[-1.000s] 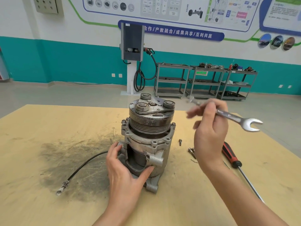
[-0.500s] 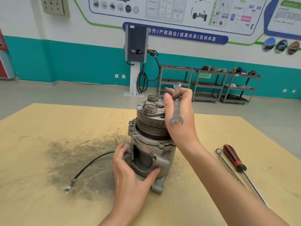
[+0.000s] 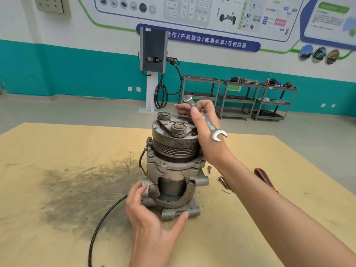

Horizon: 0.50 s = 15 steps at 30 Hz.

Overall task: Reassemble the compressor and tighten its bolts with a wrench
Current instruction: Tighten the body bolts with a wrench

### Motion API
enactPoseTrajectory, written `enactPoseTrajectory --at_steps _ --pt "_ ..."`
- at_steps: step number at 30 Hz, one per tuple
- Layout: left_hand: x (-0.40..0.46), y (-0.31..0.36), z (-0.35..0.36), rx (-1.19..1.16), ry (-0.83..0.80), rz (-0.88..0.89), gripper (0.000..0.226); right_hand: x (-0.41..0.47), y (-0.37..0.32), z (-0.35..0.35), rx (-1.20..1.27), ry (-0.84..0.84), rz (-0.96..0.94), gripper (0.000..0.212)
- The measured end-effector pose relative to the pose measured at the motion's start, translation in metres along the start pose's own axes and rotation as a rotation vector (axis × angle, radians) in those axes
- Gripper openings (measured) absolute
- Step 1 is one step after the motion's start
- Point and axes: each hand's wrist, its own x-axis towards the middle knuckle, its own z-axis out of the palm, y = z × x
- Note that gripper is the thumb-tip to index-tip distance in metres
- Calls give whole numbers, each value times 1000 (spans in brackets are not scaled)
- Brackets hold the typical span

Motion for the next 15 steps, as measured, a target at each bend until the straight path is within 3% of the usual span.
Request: enactPoseTrajectory --at_steps 5,10,12,15 --pt "5 7 -6 -116 36 -35 99 2 -1 -31 23 262 19 50" --pt "3 -5 2 -136 16 -86 113 -5 10 -76 -267 431 273 70" --pt "4 -9 4 -160 18 -119 120 -10 17 -84 -296 396 355 66" --pt "7 -14 9 -148 39 -168 125 -17 38 -89 -457 152 640 58"
